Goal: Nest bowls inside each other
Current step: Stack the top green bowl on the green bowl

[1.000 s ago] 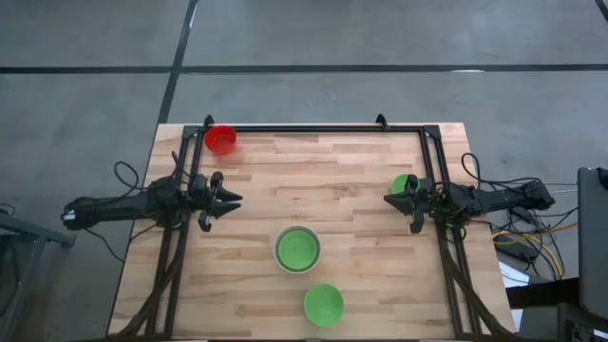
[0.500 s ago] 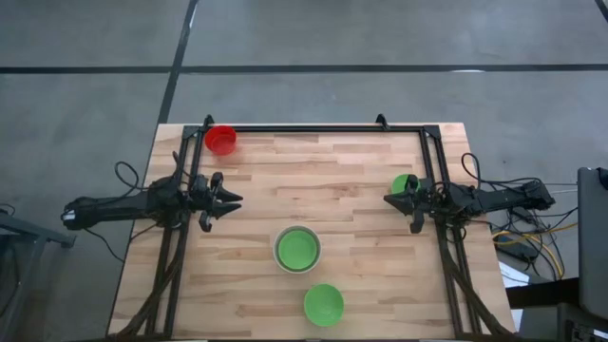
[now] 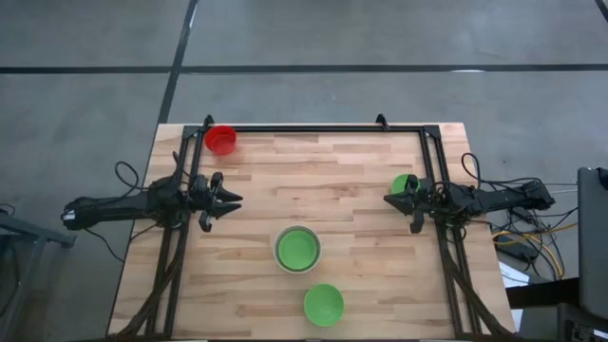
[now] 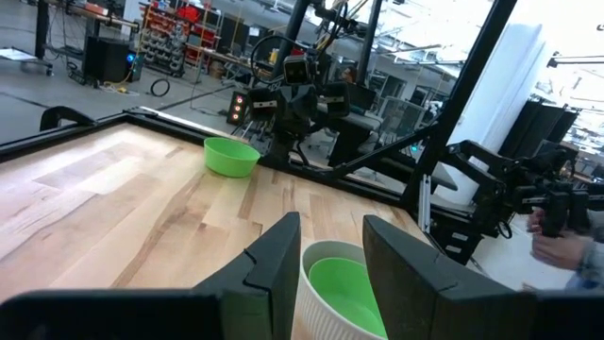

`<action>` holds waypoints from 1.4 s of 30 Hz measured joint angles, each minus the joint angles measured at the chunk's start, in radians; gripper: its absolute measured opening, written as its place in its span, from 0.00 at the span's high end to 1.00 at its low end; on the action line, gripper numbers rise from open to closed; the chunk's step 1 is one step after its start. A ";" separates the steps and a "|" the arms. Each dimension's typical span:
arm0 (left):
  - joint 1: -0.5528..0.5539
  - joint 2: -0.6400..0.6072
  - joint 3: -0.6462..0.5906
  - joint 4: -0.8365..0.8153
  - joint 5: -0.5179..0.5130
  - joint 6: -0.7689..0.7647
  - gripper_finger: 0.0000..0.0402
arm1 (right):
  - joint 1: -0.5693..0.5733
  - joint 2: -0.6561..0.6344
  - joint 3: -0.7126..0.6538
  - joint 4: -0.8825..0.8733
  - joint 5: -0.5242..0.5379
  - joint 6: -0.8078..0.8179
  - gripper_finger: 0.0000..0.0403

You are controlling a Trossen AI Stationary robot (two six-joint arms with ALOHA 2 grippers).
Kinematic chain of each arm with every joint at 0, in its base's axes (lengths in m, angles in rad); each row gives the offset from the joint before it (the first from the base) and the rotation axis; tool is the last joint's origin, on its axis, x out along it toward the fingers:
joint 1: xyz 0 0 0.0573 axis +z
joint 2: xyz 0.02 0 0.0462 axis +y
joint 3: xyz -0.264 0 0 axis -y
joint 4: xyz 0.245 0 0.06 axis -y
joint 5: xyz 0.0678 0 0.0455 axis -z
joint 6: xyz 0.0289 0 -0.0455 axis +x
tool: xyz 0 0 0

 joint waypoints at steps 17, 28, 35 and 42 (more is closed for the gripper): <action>0.000 0.000 0.000 0.000 0.000 0.000 0.70 | 0.000 0.000 0.001 0.221 0.001 0.025 0.98; 0.000 0.000 0.000 0.000 0.000 0.000 0.70 | 0.000 0.036 0.250 -0.046 0.009 -0.094 0.98; 0.000 0.000 0.000 0.000 0.000 0.000 0.70 | 0.000 0.205 0.484 -0.381 0.108 0.011 0.98; 0.000 0.000 0.000 0.000 0.000 0.000 0.70 | 0.000 0.448 0.745 -0.593 0.040 0.023 0.98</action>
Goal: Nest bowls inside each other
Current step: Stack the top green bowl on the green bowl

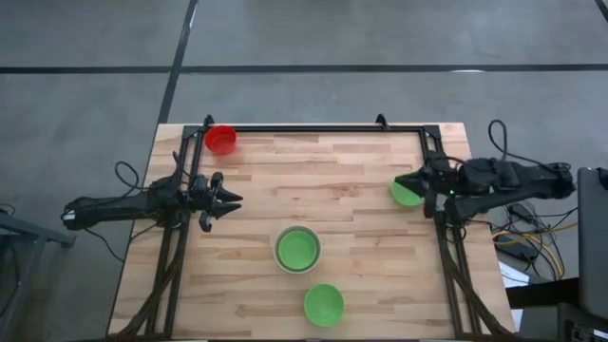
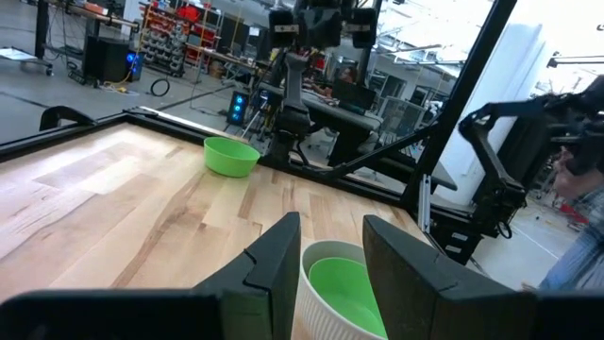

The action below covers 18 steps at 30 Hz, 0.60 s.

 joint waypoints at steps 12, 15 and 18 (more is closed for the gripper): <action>0.000 0.000 0.000 0.000 0.000 0.000 0.70 | -0.004 0.447 0.321 -0.485 0.194 0.347 0.98; 0.000 0.000 0.000 0.000 0.000 0.000 0.70 | -0.004 0.523 0.353 -0.485 0.146 0.334 0.98; 0.000 0.000 0.000 0.000 0.000 0.000 0.70 | -0.004 0.583 0.385 -0.486 0.137 0.384 0.98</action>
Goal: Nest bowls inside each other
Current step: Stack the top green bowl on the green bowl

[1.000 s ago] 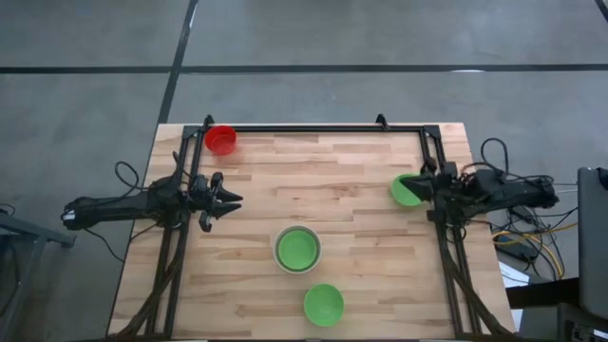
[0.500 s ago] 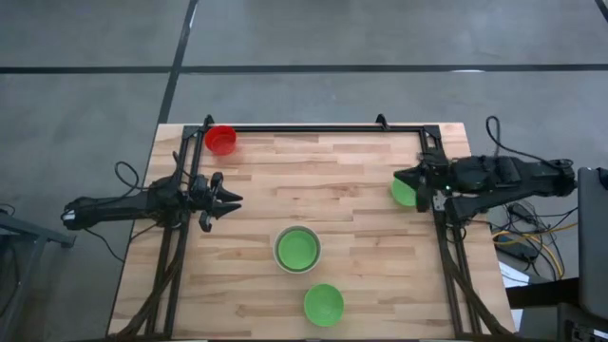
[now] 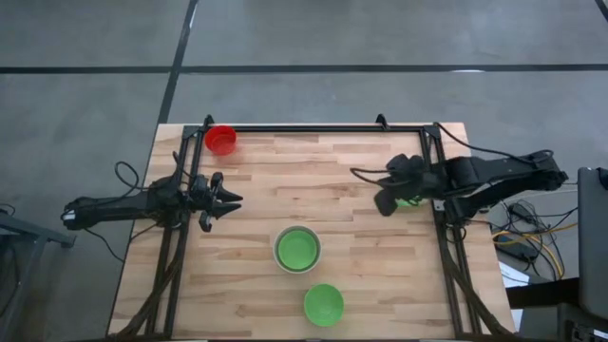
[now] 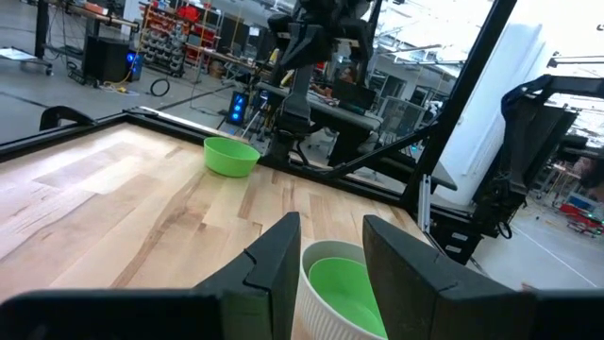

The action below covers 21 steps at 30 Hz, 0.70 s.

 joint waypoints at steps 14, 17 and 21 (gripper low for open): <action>0.000 0.000 0.000 -0.006 0.000 0.000 0.70 | -0.005 0.041 0.013 -0.201 -0.002 0.481 0.98; 0.000 0.000 0.000 -0.006 0.000 0.000 0.70 | -0.005 0.023 0.002 -0.197 -0.001 0.454 0.98; 0.000 0.000 0.000 -0.006 0.000 0.000 0.70 | -0.005 0.015 -0.014 -0.193 0.000 0.386 0.98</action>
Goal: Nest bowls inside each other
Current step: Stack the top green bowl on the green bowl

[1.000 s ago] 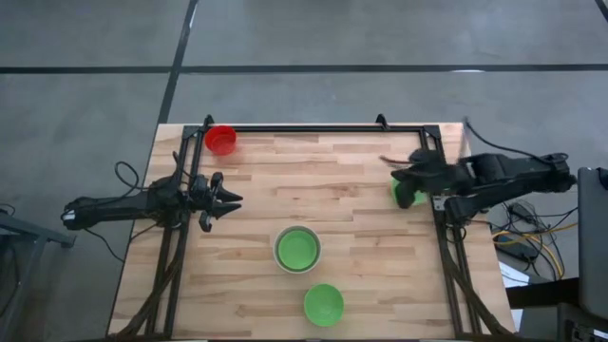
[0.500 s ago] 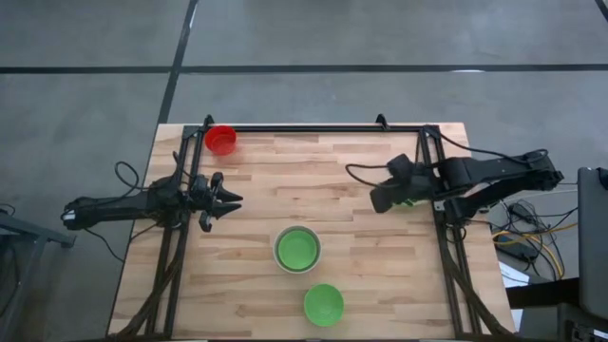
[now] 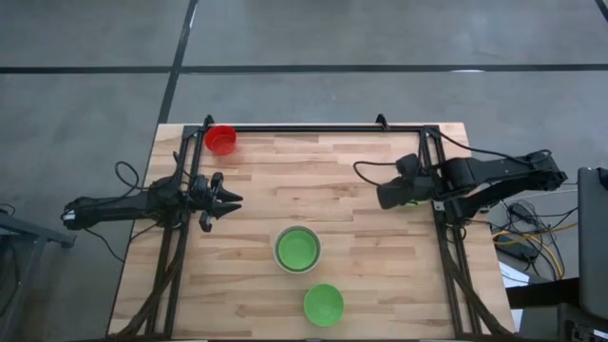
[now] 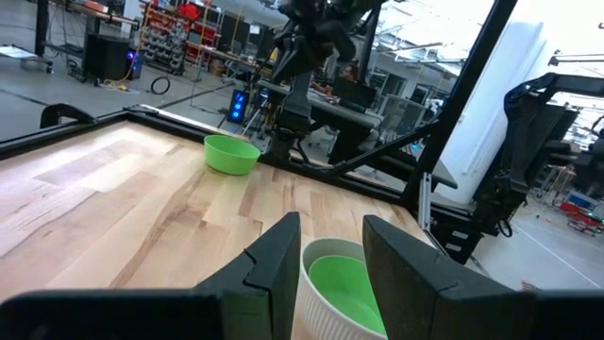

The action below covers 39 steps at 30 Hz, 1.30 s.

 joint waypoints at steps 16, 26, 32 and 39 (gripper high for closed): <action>0.000 0.000 0.000 -0.001 0.000 0.000 0.70 | 0.000 -0.006 -0.048 -0.009 -0.028 -0.045 0.98; 0.000 0.000 0.000 -0.002 0.000 0.000 0.70 | -0.012 -0.005 -0.071 -0.031 -0.029 0.010 0.98; 0.000 0.000 0.000 -0.002 0.000 0.000 0.70 | -0.048 -0.005 -0.153 -0.038 -0.118 0.080 0.98; 0.000 0.000 0.000 -0.002 0.000 0.000 0.70 | -0.116 -0.006 -0.203 -0.032 -0.153 0.059 0.98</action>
